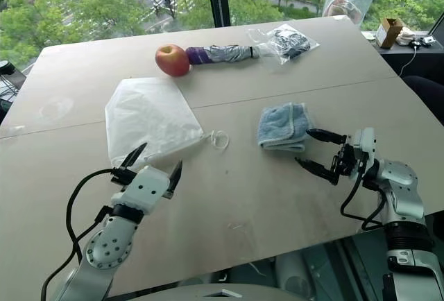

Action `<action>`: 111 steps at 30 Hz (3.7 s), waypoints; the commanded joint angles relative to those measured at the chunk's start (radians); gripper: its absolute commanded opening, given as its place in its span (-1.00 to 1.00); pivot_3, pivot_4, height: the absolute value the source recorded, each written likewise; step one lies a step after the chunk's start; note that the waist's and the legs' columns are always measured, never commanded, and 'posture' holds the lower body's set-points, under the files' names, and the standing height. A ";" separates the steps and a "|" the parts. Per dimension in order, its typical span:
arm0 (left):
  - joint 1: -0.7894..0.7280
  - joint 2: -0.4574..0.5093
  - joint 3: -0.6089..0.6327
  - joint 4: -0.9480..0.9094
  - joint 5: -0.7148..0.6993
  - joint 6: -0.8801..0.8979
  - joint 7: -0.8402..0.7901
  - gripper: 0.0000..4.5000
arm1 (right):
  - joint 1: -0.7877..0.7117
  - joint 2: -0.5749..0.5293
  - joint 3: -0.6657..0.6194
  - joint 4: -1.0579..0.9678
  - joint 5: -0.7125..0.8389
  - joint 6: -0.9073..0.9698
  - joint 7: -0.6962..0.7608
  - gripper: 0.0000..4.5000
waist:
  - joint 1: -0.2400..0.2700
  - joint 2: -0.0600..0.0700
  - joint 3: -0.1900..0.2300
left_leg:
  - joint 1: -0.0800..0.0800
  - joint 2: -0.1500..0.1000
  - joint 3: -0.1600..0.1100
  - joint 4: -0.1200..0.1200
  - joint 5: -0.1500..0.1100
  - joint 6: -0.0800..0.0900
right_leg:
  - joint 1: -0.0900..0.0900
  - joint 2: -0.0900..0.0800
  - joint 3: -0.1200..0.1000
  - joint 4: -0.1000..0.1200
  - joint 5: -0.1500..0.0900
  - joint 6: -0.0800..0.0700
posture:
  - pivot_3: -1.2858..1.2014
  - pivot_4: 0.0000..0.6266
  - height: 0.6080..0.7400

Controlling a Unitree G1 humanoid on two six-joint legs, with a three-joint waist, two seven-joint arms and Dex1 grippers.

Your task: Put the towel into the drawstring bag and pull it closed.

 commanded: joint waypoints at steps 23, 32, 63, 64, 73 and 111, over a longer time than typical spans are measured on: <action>-0.214 -0.027 0.107 0.322 0.050 -0.106 -0.083 0.96 | 0.044 0.016 -0.013 -0.101 -0.003 -0.011 -0.085 0.97 | 0.000 0.000 0.000 | 0.001 0.000 0.000 0.000 0.000 0.000 | 0.000 0.001 0.000 0.003 0.001 0.002 | 0.03 -0.52 1.00; -0.268 -0.031 0.125 0.383 0.047 -0.123 -0.082 -0.06 | 0.036 0.015 -0.010 -0.107 -0.013 -0.006 -0.097 1.00 | -0.001 0.000 0.000 | 0.002 0.000 -0.001 0.001 0.000 0.000 | 0.000 0.000 0.000 0.004 0.001 0.002 | 0.03 -0.52 1.00; -0.931 -0.306 0.323 0.095 -0.270 0.783 -0.134 -0.97 | -0.192 0.090 0.089 -0.228 -0.305 0.656 -0.825 1.00 | -0.002 -0.001 0.000 | -0.013 -0.005 -0.006 0.005 0.001 -0.002 | -0.010 0.000 -0.006 0.006 0.002 0.002 | 0.03 -0.52 1.00; -0.952 -0.326 0.342 0.088 -0.286 0.825 -0.122 -0.97 | -0.199 0.104 0.088 -0.226 -0.312 0.738 -0.874 1.00 | -0.001 -0.001 0.000 | -0.013 -0.005 -0.006 0.004 0.001 -0.002 | -0.010 0.000 -0.006 0.006 0.002 0.002 | 0.03 -0.52 1.00; -1.011 -0.427 0.423 0.020 -0.388 1.000 -0.085 -0.97 | -0.233 0.374 -0.108 -0.333 0.020 1.249 -0.980 1.00 | -0.010 -0.005 -0.003 | -0.012 -0.003 -0.008 0.004 0.002 -0.003 | -0.010 0.002 -0.007 0.008 0.002 0.002 | 0.03 -0.52 1.00; -0.915 -0.491 0.616 0.049 -0.770 1.009 -0.085 -1.00 | -0.303 0.549 -0.317 -0.414 0.662 1.321 -1.064 -0.98 | -0.027 -0.005 -0.003 | -0.015 -0.005 -0.007 0.002 0.002 -0.004 | -0.012 0.002 -0.009 0.006 0.002 0.002 | 0.03 -0.52 1.00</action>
